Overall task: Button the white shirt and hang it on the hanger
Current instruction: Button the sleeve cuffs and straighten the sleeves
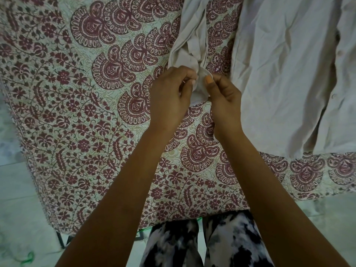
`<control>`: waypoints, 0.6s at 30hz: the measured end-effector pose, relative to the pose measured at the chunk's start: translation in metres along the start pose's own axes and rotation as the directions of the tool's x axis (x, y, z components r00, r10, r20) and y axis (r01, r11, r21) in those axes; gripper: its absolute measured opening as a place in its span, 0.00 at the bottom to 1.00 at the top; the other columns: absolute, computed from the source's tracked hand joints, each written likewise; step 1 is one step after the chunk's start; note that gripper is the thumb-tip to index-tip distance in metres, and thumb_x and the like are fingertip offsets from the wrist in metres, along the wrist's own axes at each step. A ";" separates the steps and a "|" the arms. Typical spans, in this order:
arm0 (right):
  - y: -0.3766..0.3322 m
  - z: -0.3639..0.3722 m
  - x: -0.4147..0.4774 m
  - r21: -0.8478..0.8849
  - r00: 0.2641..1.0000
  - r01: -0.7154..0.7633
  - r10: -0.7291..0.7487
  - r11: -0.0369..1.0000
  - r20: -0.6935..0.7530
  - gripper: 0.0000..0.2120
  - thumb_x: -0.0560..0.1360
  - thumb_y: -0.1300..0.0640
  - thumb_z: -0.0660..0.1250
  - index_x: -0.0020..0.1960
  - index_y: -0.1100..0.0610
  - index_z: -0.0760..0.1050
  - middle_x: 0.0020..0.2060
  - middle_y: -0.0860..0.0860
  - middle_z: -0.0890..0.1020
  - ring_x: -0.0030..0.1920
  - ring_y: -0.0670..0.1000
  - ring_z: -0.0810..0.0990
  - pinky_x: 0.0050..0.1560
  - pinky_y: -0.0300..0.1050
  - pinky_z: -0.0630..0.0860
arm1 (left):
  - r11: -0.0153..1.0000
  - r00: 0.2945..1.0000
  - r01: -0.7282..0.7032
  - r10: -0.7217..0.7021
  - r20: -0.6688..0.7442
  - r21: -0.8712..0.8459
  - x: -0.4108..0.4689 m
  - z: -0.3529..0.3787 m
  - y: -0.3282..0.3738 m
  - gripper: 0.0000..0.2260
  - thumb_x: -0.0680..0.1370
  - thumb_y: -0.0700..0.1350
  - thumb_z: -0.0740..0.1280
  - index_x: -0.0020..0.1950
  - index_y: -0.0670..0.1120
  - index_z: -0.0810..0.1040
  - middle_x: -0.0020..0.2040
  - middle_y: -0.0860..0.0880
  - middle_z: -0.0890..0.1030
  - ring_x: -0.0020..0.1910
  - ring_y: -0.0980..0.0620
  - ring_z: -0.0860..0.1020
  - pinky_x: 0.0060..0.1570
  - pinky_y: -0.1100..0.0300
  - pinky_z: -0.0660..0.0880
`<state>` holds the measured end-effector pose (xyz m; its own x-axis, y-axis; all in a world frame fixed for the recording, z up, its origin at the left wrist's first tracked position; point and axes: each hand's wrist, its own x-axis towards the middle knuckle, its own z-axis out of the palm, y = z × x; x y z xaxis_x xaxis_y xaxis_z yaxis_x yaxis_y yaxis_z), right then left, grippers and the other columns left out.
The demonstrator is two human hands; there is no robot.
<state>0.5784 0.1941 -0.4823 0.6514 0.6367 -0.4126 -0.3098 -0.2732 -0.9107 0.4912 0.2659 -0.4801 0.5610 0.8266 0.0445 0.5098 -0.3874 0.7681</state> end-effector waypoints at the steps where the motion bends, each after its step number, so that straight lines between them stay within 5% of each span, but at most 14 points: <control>1: 0.000 0.000 -0.001 -0.005 1.000 -0.004 0.004 1.000 -0.002 0.07 0.76 0.61 0.61 0.48 0.60 0.78 0.41 0.56 0.81 0.45 0.52 0.79 0.48 0.48 0.76 | 1.000 1.000 -0.012 0.012 0.027 -0.001 0.000 0.000 -0.001 0.04 0.73 0.38 0.66 0.45 0.41 0.80 0.39 0.45 0.81 0.36 0.50 0.77 0.37 0.52 0.74; 5: -0.002 0.003 -0.002 -0.026 1.000 -0.011 0.011 1.000 -0.001 0.09 0.78 0.64 0.59 0.47 0.57 0.78 0.39 0.50 0.80 0.42 0.46 0.78 0.45 0.40 0.75 | 0.995 0.998 0.031 -0.026 0.059 -0.092 -0.004 0.003 0.000 0.05 0.74 0.39 0.66 0.46 0.40 0.80 0.41 0.49 0.82 0.37 0.54 0.79 0.39 0.54 0.76; 10: -0.003 0.003 0.003 -0.101 0.999 -0.010 0.014 0.995 0.036 0.10 0.79 0.63 0.57 0.42 0.57 0.74 0.31 0.44 0.75 0.32 0.37 0.71 0.35 0.30 0.68 | 0.939 0.979 0.200 -0.205 0.012 -0.280 -0.007 0.004 -0.004 0.05 0.74 0.36 0.66 0.49 0.40 0.76 0.41 0.59 0.77 0.41 0.66 0.77 0.41 0.72 0.72; 14: 0.000 0.000 0.004 -0.182 0.983 0.031 0.003 0.983 0.182 0.06 0.77 0.63 0.62 0.51 0.61 0.76 0.39 0.48 0.80 0.39 0.41 0.76 0.41 0.33 0.73 | 0.929 0.976 0.215 -0.193 0.102 -0.300 -0.004 0.000 -0.004 0.05 0.75 0.35 0.65 0.50 0.41 0.76 0.42 0.59 0.77 0.42 0.64 0.76 0.42 0.72 0.72; 18: 0.002 -0.004 0.006 -0.195 0.988 0.019 0.012 0.981 0.154 0.05 0.75 0.62 0.66 0.49 0.62 0.78 0.38 0.50 0.80 0.38 0.42 0.75 0.42 0.36 0.73 | 0.926 0.967 0.214 -0.156 0.202 -0.311 -0.001 -0.006 -0.009 0.08 0.74 0.34 0.64 0.49 0.46 0.73 0.43 0.58 0.77 0.44 0.61 0.77 0.45 0.67 0.74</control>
<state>0.5841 0.1943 -0.4867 0.5329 0.7371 -0.4156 -0.1563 -0.3970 -0.9044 0.4820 0.2712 -0.4831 0.5945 0.7774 -0.2057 0.3893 -0.0544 0.9195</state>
